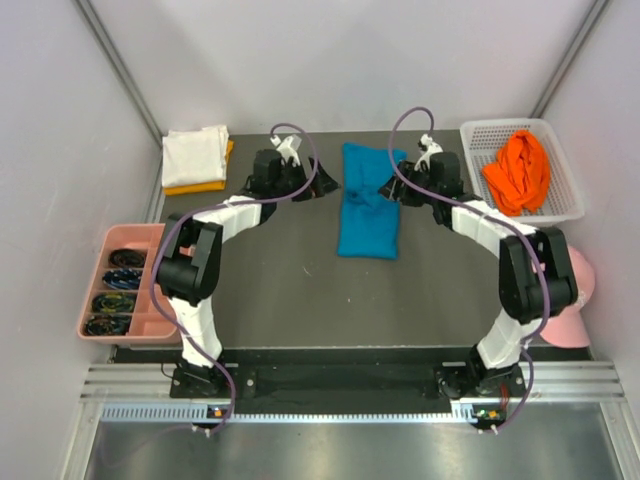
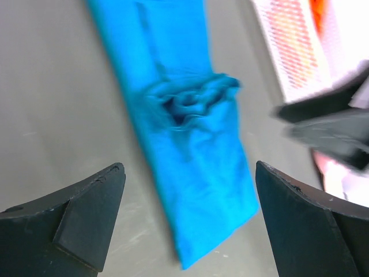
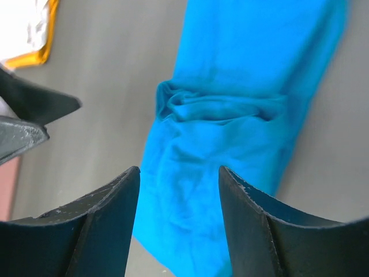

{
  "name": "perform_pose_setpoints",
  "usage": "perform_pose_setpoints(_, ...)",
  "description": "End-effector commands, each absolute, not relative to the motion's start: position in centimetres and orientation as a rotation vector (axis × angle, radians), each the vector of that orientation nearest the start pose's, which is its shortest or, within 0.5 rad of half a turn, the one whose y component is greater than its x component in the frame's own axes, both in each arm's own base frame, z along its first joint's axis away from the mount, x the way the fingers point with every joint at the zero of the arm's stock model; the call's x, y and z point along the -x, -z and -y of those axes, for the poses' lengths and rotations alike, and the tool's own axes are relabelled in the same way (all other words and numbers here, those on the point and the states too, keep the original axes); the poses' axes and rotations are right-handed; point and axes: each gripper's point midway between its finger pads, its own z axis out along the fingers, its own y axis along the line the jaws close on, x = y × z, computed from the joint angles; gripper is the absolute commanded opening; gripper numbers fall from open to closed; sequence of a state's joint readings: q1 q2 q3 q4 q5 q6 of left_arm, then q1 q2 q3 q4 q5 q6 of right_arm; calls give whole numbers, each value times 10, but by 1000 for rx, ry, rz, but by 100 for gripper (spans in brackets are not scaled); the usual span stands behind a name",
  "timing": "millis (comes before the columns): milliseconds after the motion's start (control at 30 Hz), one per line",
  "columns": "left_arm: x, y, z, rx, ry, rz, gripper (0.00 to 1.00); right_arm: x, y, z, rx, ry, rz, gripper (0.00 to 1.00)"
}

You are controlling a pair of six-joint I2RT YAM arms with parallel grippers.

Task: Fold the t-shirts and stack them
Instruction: Fold the folded rectangular tshirt in 1/3 of the way

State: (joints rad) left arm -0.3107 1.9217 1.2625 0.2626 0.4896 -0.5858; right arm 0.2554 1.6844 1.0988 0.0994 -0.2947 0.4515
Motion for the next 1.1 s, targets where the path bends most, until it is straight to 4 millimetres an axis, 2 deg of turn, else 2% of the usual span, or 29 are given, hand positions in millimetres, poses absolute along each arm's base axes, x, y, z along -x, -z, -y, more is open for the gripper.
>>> perform_pose_setpoints(0,-476,-176,278,-143,1153,-1952,99,-447,-156,-225,62,-977,-2051,57)
perform_pose_setpoints(67,-475,-173,278,-145,1150,-1959,99,-450,-144,-229,52,-992,-2073,58)
perform_pose_setpoints(100,-475,-172,278,-146,1150,-1963,99,-454,-145,-230,50,-999,-2069,57)
perform_pose_setpoints(133,-475,-171,278,-149,1150,-1964,99,-456,-135,-231,44,-1000,-2089,57)
perform_pose_setpoints(233,-475,-168,279,-157,1153,-1969,99,-466,-131,-233,36,-997,-2096,57)
perform_pose_setpoints(267,-475,-165,279,-158,1154,-1974,99,-469,-120,-233,27,-996,-2117,58)
perform_pose_setpoints(500,-477,-160,280,-164,1146,-1985,99,-491,-111,-227,11,-952,-2115,57)
perform_pose_setpoints(767,-478,-157,279,-176,1129,-1999,99,-511,-99,-212,-29,-844,-2137,58)
perform_pose_setpoints(900,-479,-156,274,-183,1074,-2012,99,-523,-93,-198,-70,-722,-2139,58)
perform_pose_setpoints(1033,-481,-164,267,-192,1013,-2004,99,-534,-103,-171,-140,-543,-2092,58)
perform_pose_setpoints(1067,-482,-165,266,-193,1001,-2003,99,-535,-116,-165,-146,-510,-2063,58)
